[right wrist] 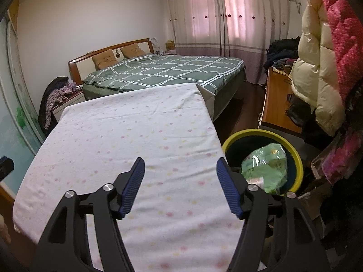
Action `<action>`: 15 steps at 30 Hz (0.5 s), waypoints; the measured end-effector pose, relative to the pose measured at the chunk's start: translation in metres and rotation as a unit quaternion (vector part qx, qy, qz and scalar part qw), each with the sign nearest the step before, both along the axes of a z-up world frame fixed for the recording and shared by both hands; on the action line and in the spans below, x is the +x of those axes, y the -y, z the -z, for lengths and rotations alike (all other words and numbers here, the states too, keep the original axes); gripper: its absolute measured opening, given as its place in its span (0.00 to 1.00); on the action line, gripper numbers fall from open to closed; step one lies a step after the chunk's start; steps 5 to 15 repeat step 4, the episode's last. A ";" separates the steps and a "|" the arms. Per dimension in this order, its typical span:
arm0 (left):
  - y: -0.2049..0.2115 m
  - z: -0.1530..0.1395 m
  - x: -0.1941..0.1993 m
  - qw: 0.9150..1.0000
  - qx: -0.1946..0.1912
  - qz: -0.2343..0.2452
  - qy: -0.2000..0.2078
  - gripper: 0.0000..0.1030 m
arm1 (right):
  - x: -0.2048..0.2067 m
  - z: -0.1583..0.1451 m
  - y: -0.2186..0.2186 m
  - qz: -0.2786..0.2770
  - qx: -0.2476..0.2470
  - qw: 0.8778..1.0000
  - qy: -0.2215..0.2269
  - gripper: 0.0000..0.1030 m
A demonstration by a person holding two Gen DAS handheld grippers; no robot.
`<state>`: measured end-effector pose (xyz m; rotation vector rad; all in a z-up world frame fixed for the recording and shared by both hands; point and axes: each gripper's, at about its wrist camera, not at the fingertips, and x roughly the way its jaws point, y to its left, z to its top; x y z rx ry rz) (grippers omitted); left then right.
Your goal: Collect trash
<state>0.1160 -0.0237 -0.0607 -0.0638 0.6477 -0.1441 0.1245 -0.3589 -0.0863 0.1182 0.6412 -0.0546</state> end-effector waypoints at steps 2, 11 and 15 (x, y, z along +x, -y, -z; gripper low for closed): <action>-0.007 0.014 0.035 1.000 0.009 -0.012 -0.025 0.95 | 0.028 0.008 -0.003 -0.005 0.005 1.000 -0.015 0.68; -0.013 0.027 0.063 0.998 0.023 -0.027 -0.041 0.95 | 0.056 0.016 -0.009 -0.015 0.004 0.999 -0.028 0.76; -0.013 0.027 0.063 0.998 0.023 -0.027 -0.041 0.95 | 0.056 0.016 -0.009 -0.015 0.004 0.999 -0.028 0.76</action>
